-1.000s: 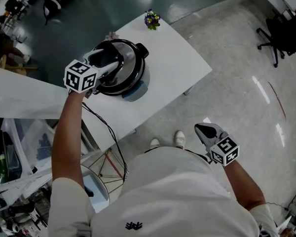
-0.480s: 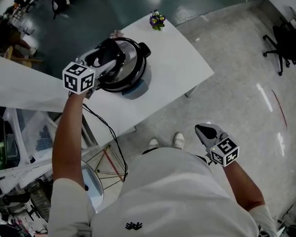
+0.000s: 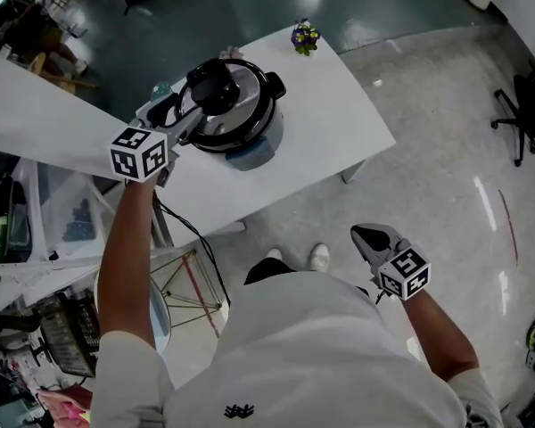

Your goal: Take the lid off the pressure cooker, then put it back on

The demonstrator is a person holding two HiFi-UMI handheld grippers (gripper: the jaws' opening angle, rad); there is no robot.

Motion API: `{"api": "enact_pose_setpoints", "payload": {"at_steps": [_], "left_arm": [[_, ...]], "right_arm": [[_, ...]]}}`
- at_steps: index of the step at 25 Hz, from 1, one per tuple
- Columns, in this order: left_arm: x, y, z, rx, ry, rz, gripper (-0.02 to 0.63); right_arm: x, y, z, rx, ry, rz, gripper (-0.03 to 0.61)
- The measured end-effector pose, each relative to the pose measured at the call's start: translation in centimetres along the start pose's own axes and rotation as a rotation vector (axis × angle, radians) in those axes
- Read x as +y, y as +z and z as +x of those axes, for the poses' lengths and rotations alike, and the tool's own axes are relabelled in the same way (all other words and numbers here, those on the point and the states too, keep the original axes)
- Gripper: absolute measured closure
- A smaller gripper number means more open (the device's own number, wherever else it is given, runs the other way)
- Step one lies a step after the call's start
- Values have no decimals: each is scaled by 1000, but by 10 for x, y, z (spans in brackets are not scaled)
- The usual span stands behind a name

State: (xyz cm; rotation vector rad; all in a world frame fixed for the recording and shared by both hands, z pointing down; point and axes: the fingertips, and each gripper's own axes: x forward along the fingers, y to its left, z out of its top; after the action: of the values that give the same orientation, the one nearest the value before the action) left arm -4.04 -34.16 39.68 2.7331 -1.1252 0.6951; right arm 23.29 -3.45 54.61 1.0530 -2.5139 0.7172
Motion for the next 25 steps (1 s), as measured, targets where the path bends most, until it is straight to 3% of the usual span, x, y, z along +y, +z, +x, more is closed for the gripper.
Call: {"api": "enact_pose_setpoints", "payload": {"at_steps": [7,14,21,25], "left_arm": [[-15,-26,-53,-33,139,-86,412],[-64,-69,-90,-37,200,-170,501],[-140,-102,-121,-74,184,-275,576],[-196,-119,-139,-78,130,-305,606]], "right_arm": [[5,0,6,22,85,-50,566],[16,3,19,44,171,-96,566],[40,11,24,37,204,-145,566],[66,12,25,33,222,-168,566]]}}
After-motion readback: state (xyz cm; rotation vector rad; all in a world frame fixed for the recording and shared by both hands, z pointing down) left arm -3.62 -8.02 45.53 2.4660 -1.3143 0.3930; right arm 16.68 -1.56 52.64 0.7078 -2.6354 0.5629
